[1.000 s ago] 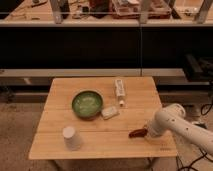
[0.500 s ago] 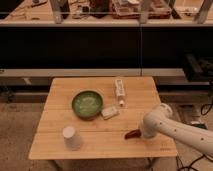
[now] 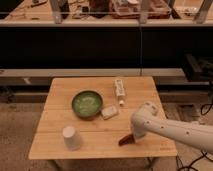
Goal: Drag the pepper across the table
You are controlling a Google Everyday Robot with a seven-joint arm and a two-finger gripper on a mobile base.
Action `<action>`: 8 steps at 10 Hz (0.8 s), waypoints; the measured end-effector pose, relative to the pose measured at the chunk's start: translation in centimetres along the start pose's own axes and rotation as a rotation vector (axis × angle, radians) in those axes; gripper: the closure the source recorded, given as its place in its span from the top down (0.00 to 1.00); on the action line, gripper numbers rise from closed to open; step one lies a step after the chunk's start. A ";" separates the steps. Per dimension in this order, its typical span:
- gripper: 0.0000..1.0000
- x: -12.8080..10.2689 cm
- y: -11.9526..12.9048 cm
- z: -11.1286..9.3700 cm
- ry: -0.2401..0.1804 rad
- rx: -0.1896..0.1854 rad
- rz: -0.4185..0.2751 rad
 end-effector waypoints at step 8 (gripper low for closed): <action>0.41 -4.3 -2.2 0.2 -0.017 -0.005 -0.102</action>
